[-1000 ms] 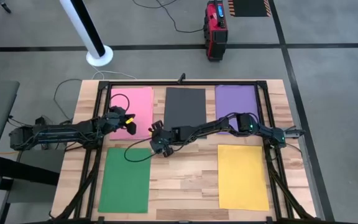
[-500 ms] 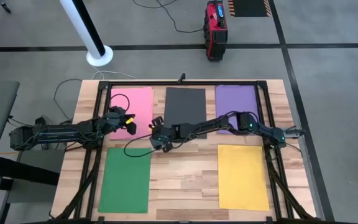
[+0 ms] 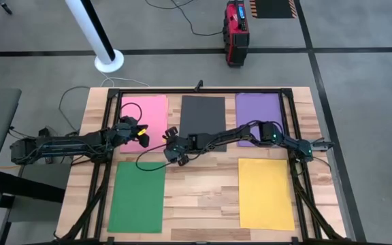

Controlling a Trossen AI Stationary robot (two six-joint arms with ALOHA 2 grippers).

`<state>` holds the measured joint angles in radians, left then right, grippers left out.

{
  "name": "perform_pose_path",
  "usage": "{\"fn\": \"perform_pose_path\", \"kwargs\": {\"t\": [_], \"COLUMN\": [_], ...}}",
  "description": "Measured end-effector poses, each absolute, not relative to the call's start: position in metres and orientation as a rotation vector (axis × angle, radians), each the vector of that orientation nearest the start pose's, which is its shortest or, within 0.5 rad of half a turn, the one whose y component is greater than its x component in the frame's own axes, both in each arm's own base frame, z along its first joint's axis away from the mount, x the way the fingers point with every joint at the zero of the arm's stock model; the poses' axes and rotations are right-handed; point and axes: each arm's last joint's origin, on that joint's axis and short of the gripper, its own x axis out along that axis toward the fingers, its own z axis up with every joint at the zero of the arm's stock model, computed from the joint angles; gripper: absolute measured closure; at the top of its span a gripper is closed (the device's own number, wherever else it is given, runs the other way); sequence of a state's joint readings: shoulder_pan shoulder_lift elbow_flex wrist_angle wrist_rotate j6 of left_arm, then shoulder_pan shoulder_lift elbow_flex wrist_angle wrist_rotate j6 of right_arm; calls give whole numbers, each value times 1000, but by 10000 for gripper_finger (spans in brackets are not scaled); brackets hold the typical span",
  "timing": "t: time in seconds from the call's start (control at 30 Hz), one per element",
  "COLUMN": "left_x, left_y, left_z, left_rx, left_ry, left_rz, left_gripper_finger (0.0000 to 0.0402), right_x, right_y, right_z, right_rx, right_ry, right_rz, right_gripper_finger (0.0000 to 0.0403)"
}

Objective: Organize paper
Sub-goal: Move the pink paper to the bottom center of the table

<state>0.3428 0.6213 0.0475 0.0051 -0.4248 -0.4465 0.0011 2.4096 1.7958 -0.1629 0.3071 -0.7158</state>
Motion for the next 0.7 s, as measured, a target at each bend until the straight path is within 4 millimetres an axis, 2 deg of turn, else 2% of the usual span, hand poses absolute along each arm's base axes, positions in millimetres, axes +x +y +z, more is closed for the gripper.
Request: {"fn": "perform_pose_path", "kwargs": {"t": [0.2, 0.37, 0.7], "left_x": [112, 112, 114], "left_y": [53, 53, 53], "left_z": [124, 124, 127], "left_rx": [-380, -380, -395], "left_ry": [409, 409, 374], "left_rz": [861, 861, 826], "left_gripper_finger": [401, 402, 402], "right_x": [519, 520, 520], "right_y": [-10, -9, 4], "right_z": [121, 121, 122], "right_rx": [-779, -788, -805], "right_ry": [838, 833, 815], "right_rz": [25, 35, 60], "right_gripper_finger": [353, 397, 402]}}
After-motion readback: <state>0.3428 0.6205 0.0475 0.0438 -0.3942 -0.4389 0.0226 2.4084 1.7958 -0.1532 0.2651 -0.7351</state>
